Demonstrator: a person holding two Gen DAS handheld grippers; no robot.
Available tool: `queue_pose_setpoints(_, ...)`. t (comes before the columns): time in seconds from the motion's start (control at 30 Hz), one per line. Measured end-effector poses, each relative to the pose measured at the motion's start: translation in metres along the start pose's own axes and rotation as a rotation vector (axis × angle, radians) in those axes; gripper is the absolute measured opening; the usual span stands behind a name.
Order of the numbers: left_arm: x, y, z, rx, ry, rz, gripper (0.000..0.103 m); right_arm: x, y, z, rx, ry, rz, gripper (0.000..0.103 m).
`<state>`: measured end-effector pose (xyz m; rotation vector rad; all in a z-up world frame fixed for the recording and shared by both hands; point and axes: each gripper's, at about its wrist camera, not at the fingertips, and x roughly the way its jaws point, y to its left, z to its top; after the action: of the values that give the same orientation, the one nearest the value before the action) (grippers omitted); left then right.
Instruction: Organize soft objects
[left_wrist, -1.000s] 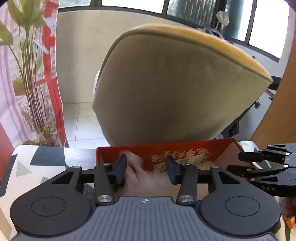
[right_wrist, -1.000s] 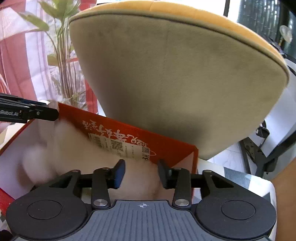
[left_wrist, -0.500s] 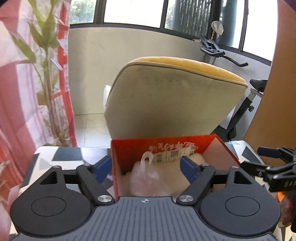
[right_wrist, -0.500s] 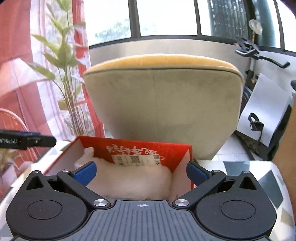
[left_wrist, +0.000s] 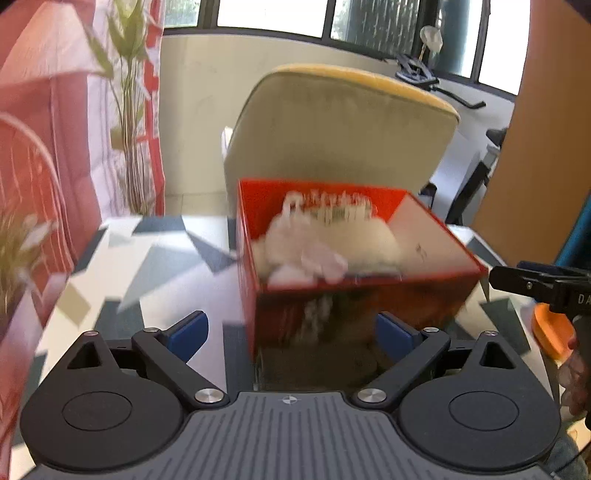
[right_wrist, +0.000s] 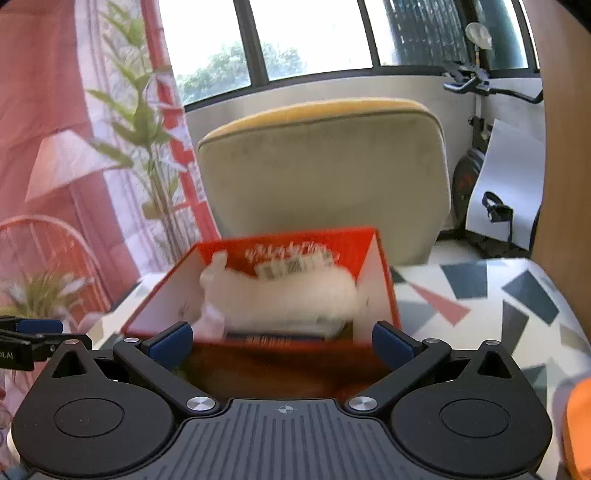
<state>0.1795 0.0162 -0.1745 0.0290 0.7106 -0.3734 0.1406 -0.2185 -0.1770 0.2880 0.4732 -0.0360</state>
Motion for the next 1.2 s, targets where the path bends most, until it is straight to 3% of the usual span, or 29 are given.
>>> queue_pose_setpoints(0.23,-0.004,-0.006,-0.039,-0.044,0.043,0.008,0.093,-0.010,0.011,-0.045,-0.036,0.063,0.033,0.102)
queue_pose_setpoints(0.3,-0.001,-0.006,-0.047,-0.057,0.080,-0.018,0.084,-0.009,0.014,-0.057,-0.038,0.095,0.037,0.101)
queue_pose_setpoints(0.43,0.003,-0.005,-0.061,-0.104,0.118,-0.068,0.074,0.001,0.021,-0.077,-0.030,0.176,0.082,0.086)
queue_pose_setpoints(0.5,0.008,-0.004,-0.066,-0.111,0.136,-0.078,0.060,0.005,0.025,-0.085,-0.039,0.198,0.102,0.080)
queue_pose_setpoints(0.57,0.010,-0.002,-0.072,-0.135,0.148,-0.082,0.052,0.007,0.030,-0.091,-0.057,0.215,0.124,0.076)
queue_pose_setpoints(0.83,0.022,0.012,-0.085,-0.231,0.154,-0.094,0.052,0.025,0.045,-0.107,-0.122,0.252,0.121,0.070)
queue_pose_setpoints(1.2,0.035,0.013,-0.095,-0.259,0.194,-0.116,0.054,0.039,0.031,-0.117,-0.039,0.291,0.142,0.072)
